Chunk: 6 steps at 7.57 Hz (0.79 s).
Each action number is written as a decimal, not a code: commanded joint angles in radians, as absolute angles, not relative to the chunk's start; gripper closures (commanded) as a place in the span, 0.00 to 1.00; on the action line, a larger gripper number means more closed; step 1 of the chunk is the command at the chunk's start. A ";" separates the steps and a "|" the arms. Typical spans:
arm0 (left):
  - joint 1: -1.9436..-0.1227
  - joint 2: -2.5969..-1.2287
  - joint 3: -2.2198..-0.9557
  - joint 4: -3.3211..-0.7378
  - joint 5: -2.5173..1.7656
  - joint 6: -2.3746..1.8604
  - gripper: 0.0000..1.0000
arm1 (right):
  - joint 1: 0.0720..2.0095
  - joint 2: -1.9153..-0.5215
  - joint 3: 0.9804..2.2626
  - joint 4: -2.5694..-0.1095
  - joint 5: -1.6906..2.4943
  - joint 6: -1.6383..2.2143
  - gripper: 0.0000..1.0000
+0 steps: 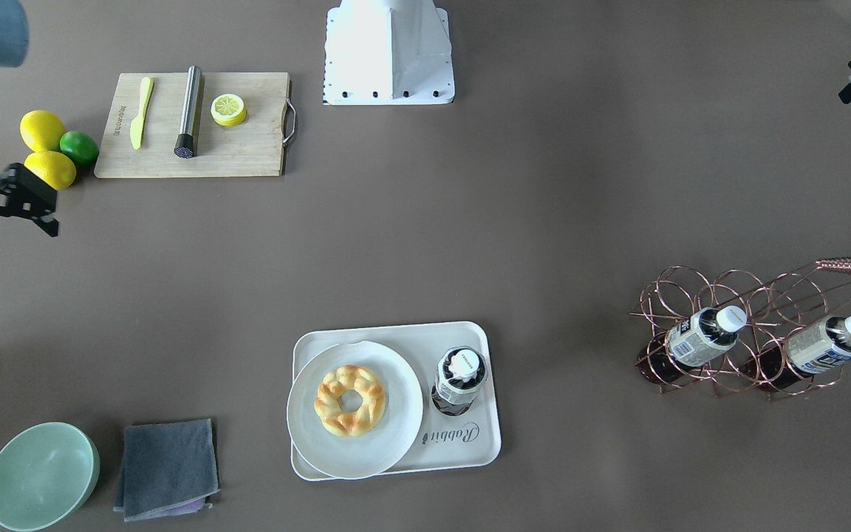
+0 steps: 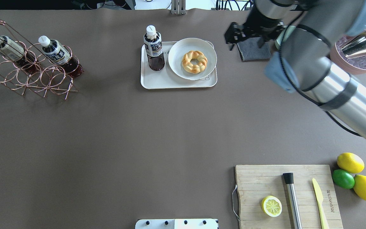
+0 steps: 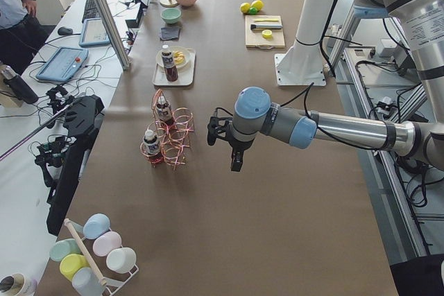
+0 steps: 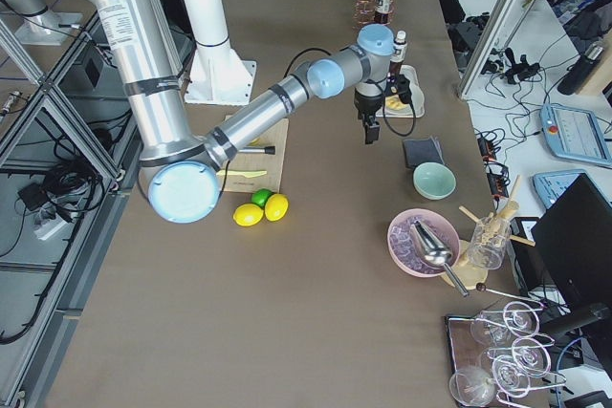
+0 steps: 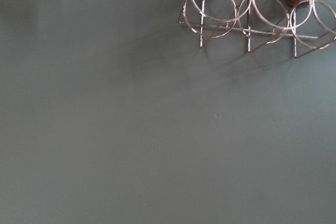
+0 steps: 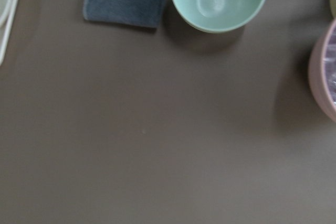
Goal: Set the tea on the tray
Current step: 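Open the right gripper and withdraw it from the tray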
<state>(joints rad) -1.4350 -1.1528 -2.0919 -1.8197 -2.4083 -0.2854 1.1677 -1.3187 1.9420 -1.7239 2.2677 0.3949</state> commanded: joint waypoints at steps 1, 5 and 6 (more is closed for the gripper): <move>-1.440 -1.149 -2.052 -1.798 -2.405 -0.206 0.04 | 1.378 -1.572 1.910 -1.727 2.292 -0.070 0.00; -1.463 -1.153 -2.051 -1.778 -2.355 -0.222 0.03 | 1.560 -1.707 1.776 -1.715 2.266 -0.359 0.00; -1.463 -1.155 -2.055 -1.781 -2.321 -0.222 0.03 | 1.563 -1.719 1.760 -1.718 2.269 -0.409 0.00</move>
